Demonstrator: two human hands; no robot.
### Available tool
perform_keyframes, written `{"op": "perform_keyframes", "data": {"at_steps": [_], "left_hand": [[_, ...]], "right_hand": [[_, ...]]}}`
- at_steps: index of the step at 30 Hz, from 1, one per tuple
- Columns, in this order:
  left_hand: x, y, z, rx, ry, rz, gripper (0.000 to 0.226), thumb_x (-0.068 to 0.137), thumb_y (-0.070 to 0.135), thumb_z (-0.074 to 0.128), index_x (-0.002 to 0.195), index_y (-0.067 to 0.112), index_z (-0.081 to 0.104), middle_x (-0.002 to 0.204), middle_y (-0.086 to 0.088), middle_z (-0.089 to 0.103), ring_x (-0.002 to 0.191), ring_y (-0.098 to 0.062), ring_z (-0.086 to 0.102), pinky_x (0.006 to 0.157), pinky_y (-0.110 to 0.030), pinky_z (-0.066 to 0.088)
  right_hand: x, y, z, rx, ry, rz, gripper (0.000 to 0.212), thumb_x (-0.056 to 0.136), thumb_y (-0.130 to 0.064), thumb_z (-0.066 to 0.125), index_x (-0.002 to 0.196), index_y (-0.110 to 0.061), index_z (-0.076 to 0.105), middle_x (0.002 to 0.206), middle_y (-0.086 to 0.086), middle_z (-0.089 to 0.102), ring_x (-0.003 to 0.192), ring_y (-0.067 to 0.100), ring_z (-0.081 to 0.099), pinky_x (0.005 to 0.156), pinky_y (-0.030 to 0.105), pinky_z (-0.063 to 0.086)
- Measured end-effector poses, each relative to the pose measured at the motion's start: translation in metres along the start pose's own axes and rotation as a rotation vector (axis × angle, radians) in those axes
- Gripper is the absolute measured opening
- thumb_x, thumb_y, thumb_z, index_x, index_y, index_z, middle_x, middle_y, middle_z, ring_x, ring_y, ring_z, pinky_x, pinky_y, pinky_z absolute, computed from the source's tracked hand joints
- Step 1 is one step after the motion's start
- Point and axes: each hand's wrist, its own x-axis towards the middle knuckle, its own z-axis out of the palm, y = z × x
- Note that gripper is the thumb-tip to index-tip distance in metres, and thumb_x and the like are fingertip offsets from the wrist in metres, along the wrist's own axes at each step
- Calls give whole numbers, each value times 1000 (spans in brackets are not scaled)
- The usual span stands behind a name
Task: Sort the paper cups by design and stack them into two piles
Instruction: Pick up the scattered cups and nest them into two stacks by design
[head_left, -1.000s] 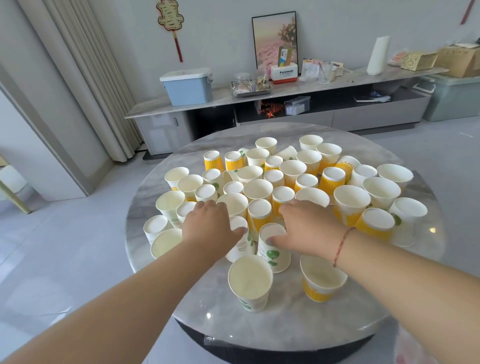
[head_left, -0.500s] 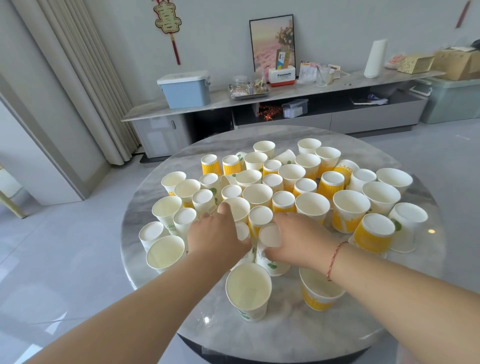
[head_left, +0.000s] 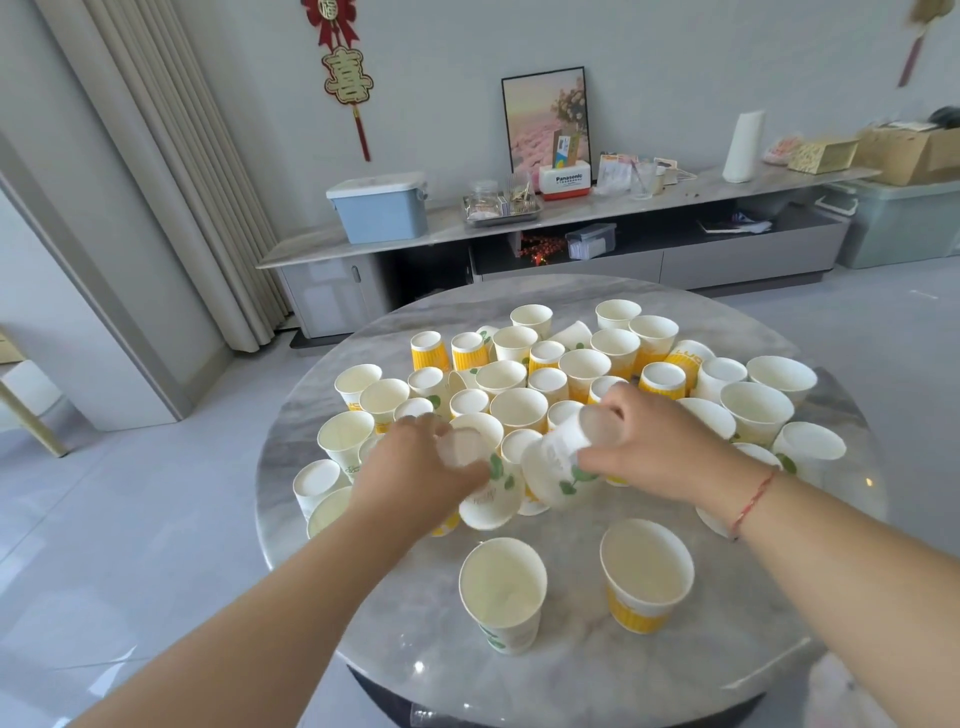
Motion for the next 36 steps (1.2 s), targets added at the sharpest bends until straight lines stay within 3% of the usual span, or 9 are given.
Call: {"op": "perform_keyframes", "data": {"at_steps": [4,8,11,14,17,20,29,34,36], "left_hand": [[6,-6,-25,-646,-119,-185,37,61,34,74,87,14,58,91,-6,70,75,-18,65,74,-37,55],[0,-6,-26,-1171,-369,-248,26,74,4,67,99,5,58,98,-14,73,82,-23,70,78,-31,58],[-8,-4,-22,-1081,-506,-120,51,65,9,69,115,9,58,115,-10,69,100,-24,67,79,-27,57],[-18,1,-22,-887,-545,5,52,62,14,74,112,18,62,113,-2,71,104,-19,66,86,-30,53],[-25,6,-20,-693,-504,96,53,57,16,79,107,23,62,105,3,73,99,-14,68,85,-31,55],[-28,5,-19,-596,-493,135,59,56,14,81,109,25,60,102,4,73,98,-9,67,80,-25,56],[-52,-33,11,-624,-438,33,79,35,29,91,108,26,61,106,1,72,104,-15,64,90,-34,53],[-62,-46,33,-398,-407,120,104,31,49,89,123,45,41,127,5,48,100,3,50,81,-11,42],[-62,-50,33,-275,-405,119,118,27,60,84,130,51,26,128,8,42,98,-1,47,78,-14,39]], "right_hand": [[3,10,-28,563,45,127,30,71,-22,73,88,-11,52,81,4,56,65,19,53,65,34,48],[-2,11,-30,1132,-92,146,33,79,7,60,111,0,52,102,19,61,87,28,63,70,32,59],[-9,9,-28,1075,-204,81,52,63,5,69,112,-2,52,98,11,66,88,19,68,75,31,60],[-16,7,-27,701,-249,1,63,52,-11,81,109,-17,56,103,7,67,95,19,65,85,38,54],[-24,1,-24,238,-205,-146,48,55,-26,88,91,-33,58,91,-7,64,84,9,63,70,27,52],[-25,5,-20,-27,-53,-267,40,54,-34,86,84,-29,59,89,-4,54,83,11,53,69,25,44],[-51,66,13,734,-269,-86,68,49,-8,85,108,-29,58,96,-21,73,94,-4,66,71,11,52],[-62,78,35,605,-293,-70,103,38,-43,90,127,-40,40,128,-18,53,120,-3,49,93,13,45],[-64,81,33,541,-287,-54,114,34,-51,89,130,-49,27,133,-20,41,126,-9,38,101,15,36]]}}
